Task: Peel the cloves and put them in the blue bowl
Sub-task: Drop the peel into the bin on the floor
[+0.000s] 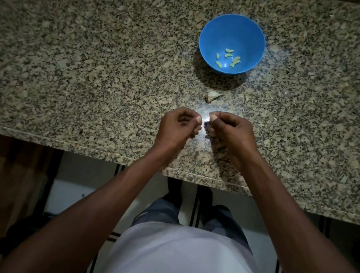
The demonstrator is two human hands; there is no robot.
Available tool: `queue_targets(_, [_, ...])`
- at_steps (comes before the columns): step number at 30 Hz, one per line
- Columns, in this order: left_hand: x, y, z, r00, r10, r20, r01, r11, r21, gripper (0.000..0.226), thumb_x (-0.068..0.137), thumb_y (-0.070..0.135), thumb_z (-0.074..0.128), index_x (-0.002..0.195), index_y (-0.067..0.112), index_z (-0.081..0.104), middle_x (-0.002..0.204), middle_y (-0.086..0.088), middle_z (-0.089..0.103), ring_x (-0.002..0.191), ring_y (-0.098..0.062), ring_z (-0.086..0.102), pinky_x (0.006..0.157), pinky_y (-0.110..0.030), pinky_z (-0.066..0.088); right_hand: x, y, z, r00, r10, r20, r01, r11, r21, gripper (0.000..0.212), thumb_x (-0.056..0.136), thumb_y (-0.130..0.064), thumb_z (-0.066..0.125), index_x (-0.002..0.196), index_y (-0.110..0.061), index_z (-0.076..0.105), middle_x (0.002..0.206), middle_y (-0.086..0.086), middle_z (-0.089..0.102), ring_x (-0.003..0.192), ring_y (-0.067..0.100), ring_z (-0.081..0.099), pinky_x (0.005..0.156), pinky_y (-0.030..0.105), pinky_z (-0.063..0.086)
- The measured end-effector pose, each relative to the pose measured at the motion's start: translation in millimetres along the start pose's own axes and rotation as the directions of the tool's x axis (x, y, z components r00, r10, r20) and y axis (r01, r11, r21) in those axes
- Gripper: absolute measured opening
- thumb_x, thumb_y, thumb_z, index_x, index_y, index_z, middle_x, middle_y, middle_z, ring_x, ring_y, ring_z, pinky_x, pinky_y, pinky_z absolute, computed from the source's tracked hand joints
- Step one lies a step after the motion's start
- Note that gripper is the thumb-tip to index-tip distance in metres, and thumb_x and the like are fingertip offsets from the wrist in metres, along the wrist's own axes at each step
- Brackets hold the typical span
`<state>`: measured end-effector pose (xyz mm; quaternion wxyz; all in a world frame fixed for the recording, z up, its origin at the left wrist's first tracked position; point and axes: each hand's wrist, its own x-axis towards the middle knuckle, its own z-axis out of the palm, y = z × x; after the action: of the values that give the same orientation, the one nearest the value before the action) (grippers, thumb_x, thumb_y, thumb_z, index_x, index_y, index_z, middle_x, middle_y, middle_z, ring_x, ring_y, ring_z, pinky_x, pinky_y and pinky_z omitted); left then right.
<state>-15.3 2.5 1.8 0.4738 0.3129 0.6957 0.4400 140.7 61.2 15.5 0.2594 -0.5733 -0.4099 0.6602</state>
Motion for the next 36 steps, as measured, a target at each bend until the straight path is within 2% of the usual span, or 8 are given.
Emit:
queue_targets(5, [-22, 1, -34, 0.973, -0.077, -0.219, 0.036, 0.983, -0.182, 0.013, 0.093, 0.007, 0.076, 0.102, -0.002, 0.073, 0.088, -0.012, 0.078, 0.079, -0.019, 0.076, 0.074, -0.030, 0.062, 8, -7, 26, 0.976, 0.062, 0.210, -0.076, 0.995, 0.059, 0.009, 0.099, -0.011, 0.070, 0.101, -0.003, 0.074, 0.082, 0.008, 0.070, 0.082, 0.026, 0.066, 0.091, 0.046, 0.059])
queue_targets(8, [-48, -11, -61, 0.923, -0.143, -0.358, 0.031, 0.953, -0.300, 0.017, 0.094, 0.010, 0.075, 0.104, -0.003, 0.072, 0.088, -0.016, 0.078, 0.079, -0.021, 0.075, 0.076, -0.034, 0.062, 6, -7, 55, 0.935, 0.047, 0.352, -0.048, 0.999, -0.006, 0.008, 0.100, -0.011, 0.069, 0.096, -0.005, 0.073, 0.079, 0.005, 0.069, 0.075, 0.015, 0.068, 0.084, 0.036, 0.060])
queue_targets(11, [-80, -32, -91, 0.826, -0.226, -0.517, 0.015, 0.925, -0.380, 0.023, 0.094, 0.008, 0.075, 0.110, -0.006, 0.070, 0.094, -0.022, 0.077, 0.075, -0.018, 0.075, 0.074, -0.030, 0.061, -8, -5, 97, 0.864, 0.058, 0.501, -0.017, 0.996, -0.085, 0.013, 0.102, -0.012, 0.066, 0.093, -0.004, 0.070, 0.080, 0.005, 0.066, 0.073, 0.011, 0.066, 0.077, 0.025, 0.057])
queue_targets(18, [-194, -100, -186, 0.556, -0.382, -0.738, -0.143, 0.831, -0.538, 0.015, 0.092, 0.007, 0.076, 0.104, 0.000, 0.074, 0.089, -0.012, 0.078, 0.078, -0.016, 0.075, 0.079, -0.026, 0.059, -95, 40, 249, 0.627, 0.204, 0.752, 0.019, 0.961, -0.276, 0.019, 0.103, -0.010, 0.064, 0.085, -0.006, 0.070, 0.072, 0.007, 0.062, 0.064, 0.012, 0.057, 0.063, 0.022, 0.051])
queue_targets(25, [-324, -184, -283, 0.296, -0.551, -0.780, -0.261, 0.739, -0.621, 0.018, 0.092, -0.001, 0.072, 0.110, -0.006, 0.070, 0.091, -0.011, 0.075, 0.073, -0.010, 0.075, 0.071, -0.018, 0.058, -206, 118, 388, 0.411, 0.360, 0.837, 0.071, 0.903, -0.423, 0.008, 0.103, -0.009, 0.063, 0.102, -0.003, 0.068, 0.077, 0.004, 0.063, 0.071, 0.010, 0.062, 0.074, 0.023, 0.057])
queue_targets(28, [-371, -219, -327, 0.244, -0.597, -0.764, -0.262, 0.718, -0.645, 0.008, 0.093, -0.002, 0.071, 0.099, 0.003, 0.072, 0.088, -0.006, 0.075, 0.076, -0.011, 0.075, 0.075, -0.021, 0.060, -246, 160, 445, 0.351, 0.423, 0.835, 0.089, 0.873, -0.479, 0.013, 0.104, -0.008, 0.060, 0.094, -0.005, 0.067, 0.073, 0.002, 0.062, 0.069, 0.009, 0.060, 0.072, 0.021, 0.056])
queue_targets(31, [-413, -253, -366, 0.190, -0.632, -0.751, -0.271, 0.702, -0.659, 0.011, 0.093, -0.005, 0.070, 0.095, 0.006, 0.071, 0.089, -0.004, 0.074, 0.081, -0.014, 0.073, 0.079, -0.021, 0.061, -282, 204, 495, 0.314, 0.478, 0.821, 0.094, 0.844, -0.528, 0.019, 0.104, -0.007, 0.060, 0.088, -0.009, 0.069, 0.070, -0.001, 0.066, 0.070, 0.011, 0.062, 0.069, 0.020, 0.056])
queue_targets(36, [-455, -300, -412, 0.119, -0.679, -0.725, -0.300, 0.672, -0.678, 0.011, 0.091, -0.004, 0.072, 0.100, 0.002, 0.071, 0.093, -0.012, 0.074, 0.082, -0.021, 0.073, 0.083, -0.028, 0.062, -320, 263, 557, 0.292, 0.535, 0.792, 0.135, 0.797, -0.588, 0.017, 0.103, -0.011, 0.062, 0.110, 0.001, 0.071, 0.088, 0.009, 0.071, 0.077, 0.015, 0.067, 0.080, 0.028, 0.058])
